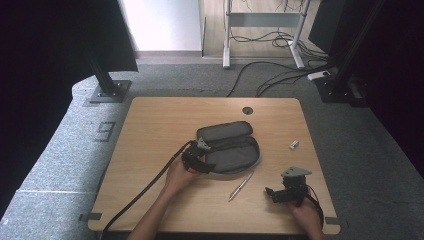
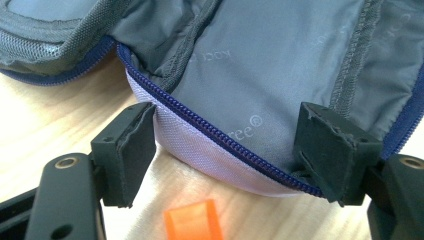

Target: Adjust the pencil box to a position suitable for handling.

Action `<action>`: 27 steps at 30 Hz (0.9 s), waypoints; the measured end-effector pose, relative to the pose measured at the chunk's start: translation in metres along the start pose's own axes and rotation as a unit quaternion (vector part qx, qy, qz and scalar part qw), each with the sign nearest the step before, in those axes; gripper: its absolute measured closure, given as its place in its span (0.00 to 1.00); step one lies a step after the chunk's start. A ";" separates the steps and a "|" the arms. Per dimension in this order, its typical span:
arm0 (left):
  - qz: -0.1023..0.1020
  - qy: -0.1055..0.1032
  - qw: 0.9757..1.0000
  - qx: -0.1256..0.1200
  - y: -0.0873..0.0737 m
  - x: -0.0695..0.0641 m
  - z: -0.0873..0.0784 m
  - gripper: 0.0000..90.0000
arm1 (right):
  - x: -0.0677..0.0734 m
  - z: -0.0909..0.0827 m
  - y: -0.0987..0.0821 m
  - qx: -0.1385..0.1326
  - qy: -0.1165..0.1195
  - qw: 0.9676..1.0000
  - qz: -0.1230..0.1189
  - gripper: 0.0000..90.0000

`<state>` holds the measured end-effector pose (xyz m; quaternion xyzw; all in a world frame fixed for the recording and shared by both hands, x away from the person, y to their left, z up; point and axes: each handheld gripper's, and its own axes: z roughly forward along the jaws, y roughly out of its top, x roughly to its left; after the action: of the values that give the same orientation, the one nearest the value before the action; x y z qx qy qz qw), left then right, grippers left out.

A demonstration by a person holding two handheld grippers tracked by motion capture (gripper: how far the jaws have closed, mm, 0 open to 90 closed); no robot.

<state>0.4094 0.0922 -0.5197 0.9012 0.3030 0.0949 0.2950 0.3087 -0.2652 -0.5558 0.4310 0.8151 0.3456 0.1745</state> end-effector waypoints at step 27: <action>0.022 -0.012 1.000 -0.002 -0.016 -0.039 -0.011 0.27 | 0.000 0.000 0.000 0.001 0.000 1.000 0.000 0.00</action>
<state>0.3668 0.0838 -0.5198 0.9082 0.2791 0.0915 0.2980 0.3088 -0.2653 -0.5557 0.4308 0.8155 0.3451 0.1739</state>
